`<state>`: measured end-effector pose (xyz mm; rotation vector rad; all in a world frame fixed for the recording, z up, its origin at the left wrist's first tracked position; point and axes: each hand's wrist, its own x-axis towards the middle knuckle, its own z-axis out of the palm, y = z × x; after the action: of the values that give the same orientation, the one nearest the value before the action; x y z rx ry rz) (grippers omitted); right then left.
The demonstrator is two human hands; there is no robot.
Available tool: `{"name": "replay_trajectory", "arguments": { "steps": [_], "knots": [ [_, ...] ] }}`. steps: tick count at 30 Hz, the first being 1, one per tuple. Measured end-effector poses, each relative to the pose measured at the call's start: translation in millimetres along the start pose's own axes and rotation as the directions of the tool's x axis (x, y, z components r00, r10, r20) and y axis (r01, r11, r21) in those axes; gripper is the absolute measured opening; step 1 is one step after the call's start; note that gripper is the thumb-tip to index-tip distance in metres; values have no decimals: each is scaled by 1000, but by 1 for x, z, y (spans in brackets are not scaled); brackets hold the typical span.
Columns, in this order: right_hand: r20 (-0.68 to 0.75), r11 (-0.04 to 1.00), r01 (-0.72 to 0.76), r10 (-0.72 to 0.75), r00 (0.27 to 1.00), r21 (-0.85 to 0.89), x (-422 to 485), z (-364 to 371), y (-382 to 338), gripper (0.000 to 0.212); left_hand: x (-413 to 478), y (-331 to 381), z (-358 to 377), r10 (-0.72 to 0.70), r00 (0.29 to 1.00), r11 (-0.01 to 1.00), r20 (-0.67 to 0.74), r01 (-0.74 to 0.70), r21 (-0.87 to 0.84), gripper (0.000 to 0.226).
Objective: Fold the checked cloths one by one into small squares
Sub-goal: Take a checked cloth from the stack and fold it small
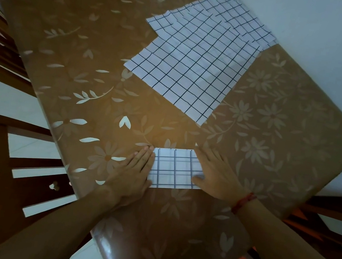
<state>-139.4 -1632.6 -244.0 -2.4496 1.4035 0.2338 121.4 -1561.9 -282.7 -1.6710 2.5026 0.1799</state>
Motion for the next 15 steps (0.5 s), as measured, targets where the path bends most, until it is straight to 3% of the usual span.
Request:
{"name": "replay_trajectory", "arguments": {
  "steps": [9, 15],
  "knots": [
    [-10, 997, -72, 72, 997, 29, 26, -6, 0, 65, 1, 1, 1, -6, 1000, 1000, 12, 6, -11, 65],
    [59, 989, -122, 118, 991, 81, 36, -11, -1, 50, 1, 0, 3, -4, 1000, 1000, 23, 5, -18, 67]
  ]
}}
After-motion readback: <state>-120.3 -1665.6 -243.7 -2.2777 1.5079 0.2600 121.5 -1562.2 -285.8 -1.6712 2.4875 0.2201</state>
